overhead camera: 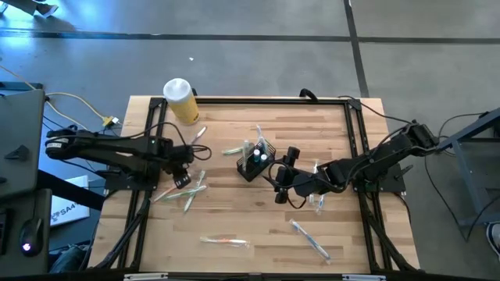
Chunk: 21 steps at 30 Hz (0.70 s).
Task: Pick & Place toothbrushing station
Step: Put the orange toothbrush into the wire organizer
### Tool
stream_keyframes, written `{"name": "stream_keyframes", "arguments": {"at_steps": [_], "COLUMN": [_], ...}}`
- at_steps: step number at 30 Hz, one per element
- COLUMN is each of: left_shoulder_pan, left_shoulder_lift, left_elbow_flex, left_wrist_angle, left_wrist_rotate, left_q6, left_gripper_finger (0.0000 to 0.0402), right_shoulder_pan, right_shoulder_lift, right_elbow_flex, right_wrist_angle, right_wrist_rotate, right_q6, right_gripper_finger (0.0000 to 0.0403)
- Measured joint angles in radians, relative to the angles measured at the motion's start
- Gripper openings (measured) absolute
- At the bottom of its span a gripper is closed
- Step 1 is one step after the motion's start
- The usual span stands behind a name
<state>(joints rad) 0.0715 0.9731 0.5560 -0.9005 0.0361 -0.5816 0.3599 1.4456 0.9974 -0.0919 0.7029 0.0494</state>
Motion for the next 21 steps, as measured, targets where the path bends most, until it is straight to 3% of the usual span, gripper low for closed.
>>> {"name": "stream_keyframes", "arguments": {"at_steps": [9, 21], "left_shoulder_pan": [0.000, -0.022], "left_shoulder_lift": [0.150, 0.373], "left_elbow_flex": [0.000, 0.006], "left_wrist_angle": [-0.014, 0.084], "left_wrist_rotate": [0.090, 0.091], "left_q6": [-0.028, 0.052], "left_gripper_finger": [0.0141, 0.0141], "right_shoulder_pan": [0.000, 0.000], "right_shoulder_lift": [0.000, 0.000], "right_elbow_flex": [0.000, 0.000], "right_wrist_angle": [-0.015, -0.033], "right_wrist_rotate": [-0.004, -0.006], "right_q6": [0.013, 0.034], "right_gripper_finger": [0.0243, 0.0243]}}
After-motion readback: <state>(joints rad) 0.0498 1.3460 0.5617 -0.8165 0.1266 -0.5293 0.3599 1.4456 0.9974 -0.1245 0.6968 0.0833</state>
